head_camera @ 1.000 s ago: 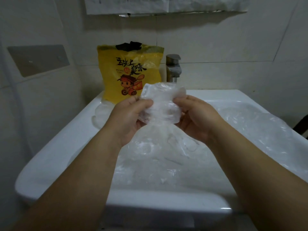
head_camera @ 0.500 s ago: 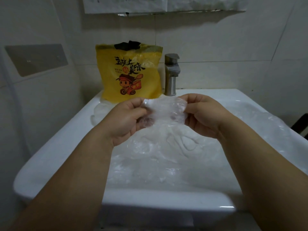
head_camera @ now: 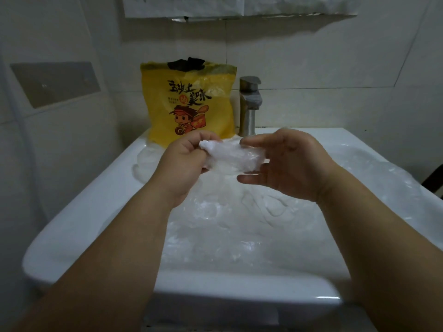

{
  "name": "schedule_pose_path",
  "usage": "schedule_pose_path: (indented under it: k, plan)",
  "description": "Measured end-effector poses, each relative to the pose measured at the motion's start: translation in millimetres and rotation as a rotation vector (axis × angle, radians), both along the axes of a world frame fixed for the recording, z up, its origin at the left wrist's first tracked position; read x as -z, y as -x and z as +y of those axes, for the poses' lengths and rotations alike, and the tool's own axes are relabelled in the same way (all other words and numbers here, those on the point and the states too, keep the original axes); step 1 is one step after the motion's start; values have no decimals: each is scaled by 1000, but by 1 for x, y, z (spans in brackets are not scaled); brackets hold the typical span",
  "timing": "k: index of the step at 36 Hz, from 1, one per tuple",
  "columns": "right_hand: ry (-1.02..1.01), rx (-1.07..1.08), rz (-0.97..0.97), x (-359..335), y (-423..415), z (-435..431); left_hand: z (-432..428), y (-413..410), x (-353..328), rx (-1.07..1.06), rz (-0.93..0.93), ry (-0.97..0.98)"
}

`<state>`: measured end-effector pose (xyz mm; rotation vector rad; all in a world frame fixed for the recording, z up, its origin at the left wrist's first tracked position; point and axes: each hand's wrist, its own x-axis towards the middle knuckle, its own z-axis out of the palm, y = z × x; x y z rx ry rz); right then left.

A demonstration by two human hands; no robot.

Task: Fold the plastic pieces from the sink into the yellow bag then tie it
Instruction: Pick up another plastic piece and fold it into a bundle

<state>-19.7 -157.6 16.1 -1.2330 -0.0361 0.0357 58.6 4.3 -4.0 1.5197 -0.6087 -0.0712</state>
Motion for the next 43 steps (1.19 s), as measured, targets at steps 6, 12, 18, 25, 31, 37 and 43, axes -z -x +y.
schedule_pose_path:
  k: [6,12,18,25,31,37,43]
  plan:
    - [149,136,42,1,-1,1,2,0,2,14,-34,6]
    - [336,234,-36,5,-2,-1,4,0,3,36,44,-109]
    - [460,281,-72,5,-2,-2,4,7,-7,88,231,27]
    - [664,329,-110,9,-4,0,0,4,4,-78,-14,-195]
    - [746,413,-176,12,-5,1,1,7,3,-66,-124,-197]
    - [945,464,-251,19,-10,-4,-1,5,6,-85,-137,-133]
    - [1171,450,-292,22,-11,-9,1,-3,13,-280,-499,-371]
